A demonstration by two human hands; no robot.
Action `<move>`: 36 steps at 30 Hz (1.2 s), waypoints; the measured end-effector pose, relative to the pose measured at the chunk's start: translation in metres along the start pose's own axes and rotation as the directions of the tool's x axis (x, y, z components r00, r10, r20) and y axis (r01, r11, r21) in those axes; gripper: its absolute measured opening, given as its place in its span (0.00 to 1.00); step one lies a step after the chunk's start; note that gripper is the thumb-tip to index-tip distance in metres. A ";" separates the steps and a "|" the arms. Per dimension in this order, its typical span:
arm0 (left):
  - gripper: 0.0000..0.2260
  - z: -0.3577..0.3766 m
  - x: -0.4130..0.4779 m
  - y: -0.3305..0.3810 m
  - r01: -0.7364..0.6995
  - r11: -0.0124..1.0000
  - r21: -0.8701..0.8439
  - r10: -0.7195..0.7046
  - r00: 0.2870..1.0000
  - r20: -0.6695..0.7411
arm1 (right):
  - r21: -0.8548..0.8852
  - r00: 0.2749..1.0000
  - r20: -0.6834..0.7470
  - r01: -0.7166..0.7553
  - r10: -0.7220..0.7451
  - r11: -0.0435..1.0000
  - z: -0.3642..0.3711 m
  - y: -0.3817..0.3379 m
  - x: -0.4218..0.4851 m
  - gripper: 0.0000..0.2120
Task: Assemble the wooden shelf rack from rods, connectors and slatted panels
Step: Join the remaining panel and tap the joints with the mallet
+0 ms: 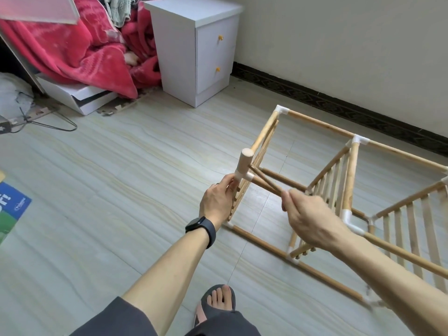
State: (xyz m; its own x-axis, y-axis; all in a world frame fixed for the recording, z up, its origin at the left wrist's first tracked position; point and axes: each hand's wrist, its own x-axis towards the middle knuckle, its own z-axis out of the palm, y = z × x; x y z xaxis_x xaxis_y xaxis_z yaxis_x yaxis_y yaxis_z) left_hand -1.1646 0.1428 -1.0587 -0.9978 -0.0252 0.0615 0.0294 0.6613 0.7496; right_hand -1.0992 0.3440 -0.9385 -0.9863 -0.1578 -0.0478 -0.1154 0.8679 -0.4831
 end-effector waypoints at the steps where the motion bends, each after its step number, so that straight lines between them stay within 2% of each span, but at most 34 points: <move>1: 0.16 0.001 0.000 -0.001 -0.011 1.000 -0.011 0.011 1.000 -0.001 | 0.099 0.995 -0.084 0.053 -0.045 0.994 -0.001 0.001 0.000 0.20; 3: 0.16 0.000 0.001 -0.003 -0.025 0.999 -0.021 0.025 1.000 -0.009 | 0.236 0.946 -0.295 0.209 -0.135 0.949 -0.003 -0.006 -0.002 0.19; 4: 0.16 0.001 0.001 -0.003 -0.022 1.000 -0.017 0.022 1.000 -0.006 | 0.243 0.944 -0.300 0.216 -0.138 0.946 -0.001 -0.007 -0.002 0.19; 7: 0.15 0.005 0.002 -0.004 0.000 1.000 0.007 0.000 1.000 -0.023 | 0.023 1.000 0.006 0.012 -0.012 1.000 0.002 -0.008 0.000 0.20; 8: 0.15 0.005 0.001 -0.004 0.002 1.000 0.006 -0.002 1.000 -0.021 | 0.044 1.000 -0.008 0.024 -0.024 0.999 0.003 -0.004 0.001 0.21; 10: 0.14 0.005 0.002 -0.006 -0.009 1.000 0.001 0.009 1.000 -0.017 | 0.222 0.964 -0.240 0.168 -0.113 0.960 0.001 -0.006 0.002 0.20; 11: 0.14 0.005 0.003 -0.006 -0.008 1.000 0.007 0.008 1.000 -0.012 | 0.241 0.942 -0.309 0.211 -0.132 0.947 0.002 -0.007 0.001 0.19; 12: 0.14 0.005 0.004 -0.006 -0.004 1.000 0.010 0.004 1.000 -0.006 | 0.218 0.950 -0.285 0.189 -0.123 0.957 0.003 -0.006 0.001 0.19; 14: 0.13 0.007 0.004 -0.005 0.008 1.000 0.014 -0.008 1.000 -0.017 | -0.017 0.998 -0.063 0.024 -0.025 1.000 0.006 -0.008 0.001 0.21; 15: 0.13 0.006 0.003 -0.005 0.013 1.000 0.008 -0.013 1.000 -0.021 | -0.064 0.999 -0.037 -0.001 -0.001 0.998 0.008 -0.006 0.000 0.22; 18: 0.15 0.004 0.004 -0.004 -0.009 1.000 -0.011 0.009 1.000 -0.014 | 0.149 0.954 -0.261 0.192 -0.149 0.970 0.008 -0.008 -0.002 0.19; 19: 0.16 0.004 0.004 -0.004 -0.013 1.000 -0.002 0.013 1.000 -0.007 | 0.160 0.947 -0.280 0.206 -0.155 0.965 0.009 -0.008 -0.004 0.18; 22: 0.14 0.004 0.004 -0.002 -0.019 1.000 0.013 0.020 1.000 -0.025 | 0.013 1.000 -0.017 0.025 -0.024 1.000 0.010 -0.003 -0.002 0.21; 23: 0.14 0.004 0.003 -0.002 -0.020 1.000 0.000 0.020 0.999 -0.024 | 0.056 0.999 -0.033 0.030 -0.029 0.998 0.012 0.000 -0.002 0.21; 25: 0.22 0.003 0.002 -0.001 -0.022 0.999 -0.028 0.021 1.000 -0.016 | 0.260 0.966 -0.246 0.149 -0.083 0.954 0.009 -0.002 -0.002 0.19; 26: 0.24 0.002 0.002 -0.001 -0.015 1.000 -0.024 0.015 1.000 -0.007 | 0.281 0.948 -0.304 0.184 -0.094 0.942 0.010 -0.002 -0.003 0.18; 27: 0.24 0.003 0.003 -0.002 -0.014 1.000 -0.014 0.014 1.000 0.000 | 0.249 0.961 -0.263 0.149 -0.082 0.957 0.010 -0.002 -0.002 0.18; 29: 0.19 0.004 0.003 -0.003 -0.010 1.000 -0.009 0.010 1.000 -0.023 | 0.027 0.999 -0.031 0.016 -0.015 0.999 0.013 -0.001 -0.001 0.20; 30: 0.20 0.004 0.002 -0.002 -0.010 1.000 -0.026 0.009 1.000 -0.024 | -0.004 1.000 -0.025 0.009 -0.009 1.000 0.016 0.001 -0.002 0.21; 33: 0.29 0.002 0.002 -0.001 -0.005 0.999 -0.049 0.005 1.000 0.000 | 0.217 0.958 -0.273 0.149 -0.087 0.965 0.015 -0.002 -0.003 0.19; 34: 0.28 0.002 0.003 -0.002 -0.007 0.999 -0.040 0.007 1.000 0.005 | 0.208 0.963 -0.260 0.122 -0.065 0.970 0.016 -0.002 -0.002 0.20; 36: 0.22 0.004 0.005 -0.004 -0.006 1.000 -0.013 0.006 1.000 -0.010 | 0.042 0.997 -0.057 -0.042 0.045 0.998 0.014 -0.001 0.002 0.21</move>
State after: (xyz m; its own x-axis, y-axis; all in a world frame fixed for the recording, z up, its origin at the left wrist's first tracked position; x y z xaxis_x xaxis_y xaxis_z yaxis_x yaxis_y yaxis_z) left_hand -1.1696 0.1429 -1.0637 -0.9970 -0.0290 0.0721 0.0358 0.6517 0.7576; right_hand -1.0998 0.3362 -0.9499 -0.9956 -0.0916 -0.0190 -0.0686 0.8533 -0.5170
